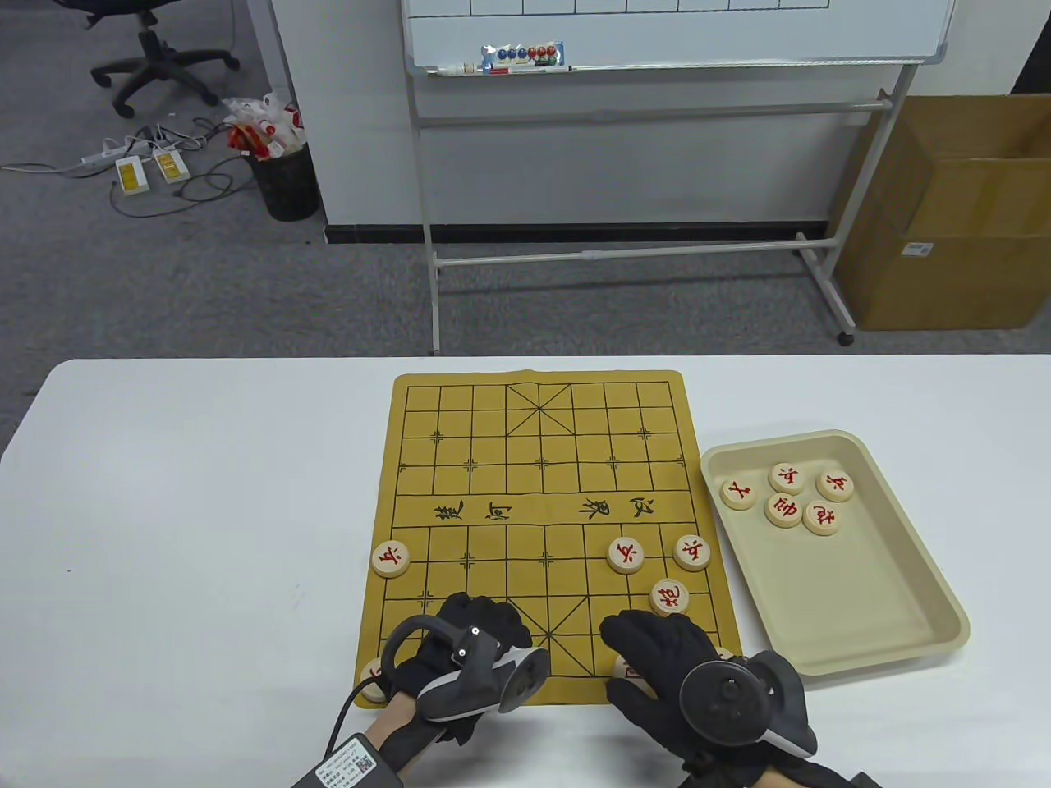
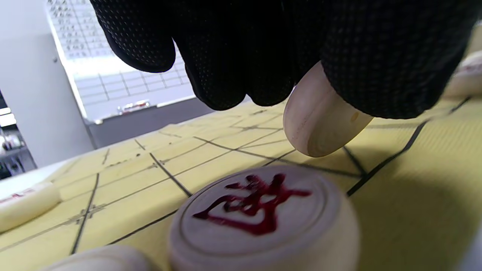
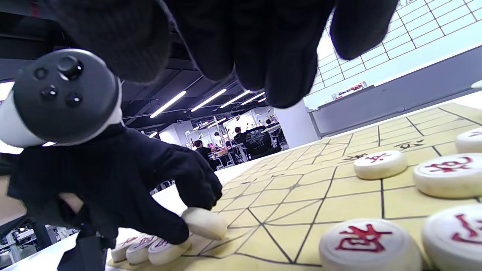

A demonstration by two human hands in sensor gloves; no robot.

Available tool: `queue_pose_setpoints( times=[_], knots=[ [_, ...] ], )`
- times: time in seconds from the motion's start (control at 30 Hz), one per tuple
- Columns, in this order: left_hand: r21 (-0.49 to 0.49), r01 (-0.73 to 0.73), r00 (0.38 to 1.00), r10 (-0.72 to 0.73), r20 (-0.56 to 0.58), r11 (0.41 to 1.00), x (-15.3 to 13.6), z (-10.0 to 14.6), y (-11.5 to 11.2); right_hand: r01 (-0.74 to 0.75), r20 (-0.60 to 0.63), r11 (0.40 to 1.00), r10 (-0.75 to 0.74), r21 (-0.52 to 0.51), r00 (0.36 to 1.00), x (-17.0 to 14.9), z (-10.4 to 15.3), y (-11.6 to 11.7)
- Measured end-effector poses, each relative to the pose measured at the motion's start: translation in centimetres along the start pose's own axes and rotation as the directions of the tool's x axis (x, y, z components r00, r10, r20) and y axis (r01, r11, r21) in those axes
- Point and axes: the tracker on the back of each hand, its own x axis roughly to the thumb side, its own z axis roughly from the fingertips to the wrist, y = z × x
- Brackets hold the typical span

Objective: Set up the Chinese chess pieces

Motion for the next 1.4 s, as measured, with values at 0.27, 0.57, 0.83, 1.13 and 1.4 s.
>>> queue_pose_setpoints(
  times=[0.27,0.57,0.83,1.13,1.4],
  knots=[
    [-0.071,0.052,0.997,-0.048,0.058,0.996,0.9,-0.2,-0.1,0.001,-0.003,1.0,-0.001,0.004,1.0,0.0,0.0,0.0],
    [-0.13,0.058,0.994,-0.046,0.1,0.99,1.4,-0.2,-0.3,0.0,-0.01,1.0,0.0,0.008,1.0,0.0,0.0,0.0],
    [-0.162,0.057,0.994,-0.04,0.105,0.985,1.5,-0.2,-0.3,0.002,-0.017,1.0,-0.002,0.013,1.0,-0.1,0.0,0.0],
    [0.038,-0.124,0.991,0.122,0.045,0.992,0.1,0.7,2.7,-0.003,-0.027,1.0,0.004,0.025,1.0,-0.2,-0.1,0.1],
    [0.217,-0.435,0.899,0.433,0.061,0.874,-1.3,2.5,4.6,-0.009,-0.03,1.0,0.009,0.027,0.999,-0.2,-0.2,0.2]
  ],
)
